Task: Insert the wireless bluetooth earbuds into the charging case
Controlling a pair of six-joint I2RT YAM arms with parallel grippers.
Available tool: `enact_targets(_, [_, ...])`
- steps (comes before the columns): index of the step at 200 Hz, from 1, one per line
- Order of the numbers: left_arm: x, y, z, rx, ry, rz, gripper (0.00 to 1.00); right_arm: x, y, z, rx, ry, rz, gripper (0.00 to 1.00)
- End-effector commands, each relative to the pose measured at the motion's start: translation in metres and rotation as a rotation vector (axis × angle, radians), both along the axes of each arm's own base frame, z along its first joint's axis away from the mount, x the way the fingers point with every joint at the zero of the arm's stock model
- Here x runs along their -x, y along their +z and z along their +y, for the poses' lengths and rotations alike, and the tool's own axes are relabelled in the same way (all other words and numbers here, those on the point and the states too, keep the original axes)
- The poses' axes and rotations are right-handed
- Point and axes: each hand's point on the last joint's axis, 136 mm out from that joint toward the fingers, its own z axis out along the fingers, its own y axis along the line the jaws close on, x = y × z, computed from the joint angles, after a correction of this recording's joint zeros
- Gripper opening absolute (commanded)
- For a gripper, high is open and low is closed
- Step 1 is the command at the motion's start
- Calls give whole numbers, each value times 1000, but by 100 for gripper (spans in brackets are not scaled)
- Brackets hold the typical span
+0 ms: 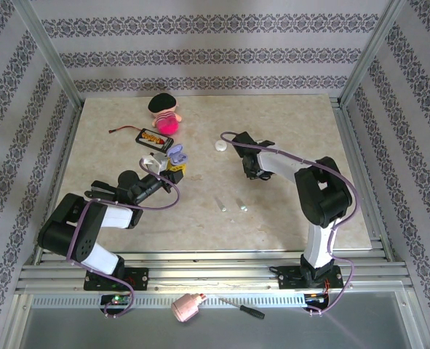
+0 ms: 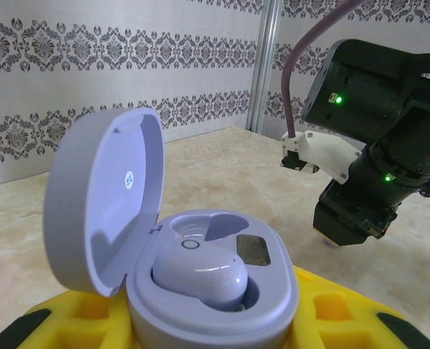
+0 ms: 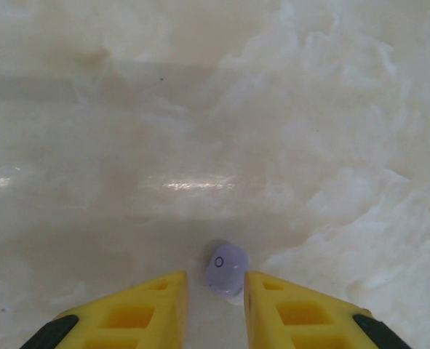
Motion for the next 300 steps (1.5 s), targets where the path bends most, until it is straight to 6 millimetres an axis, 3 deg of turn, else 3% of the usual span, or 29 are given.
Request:
enact_targets(1, [2,11,5,34,1,-41,17,1,0,-10,81,-1,18,26])
enact_targets(91, [1,9,4,38,-1,-37,17,2,-17,-9,97,8,66,24])
enact_targets(214, [2,9,6,39,4,-42,17,0,-25,-12,136,5,104,24])
enact_targets(263, [2,8,5,41,-1,-38,17,1,-14,-14,121,1,83,20])
enact_targets(300, [7,10,-4,34,-68,-51,17,0,13,10,-114,5,-1,20])
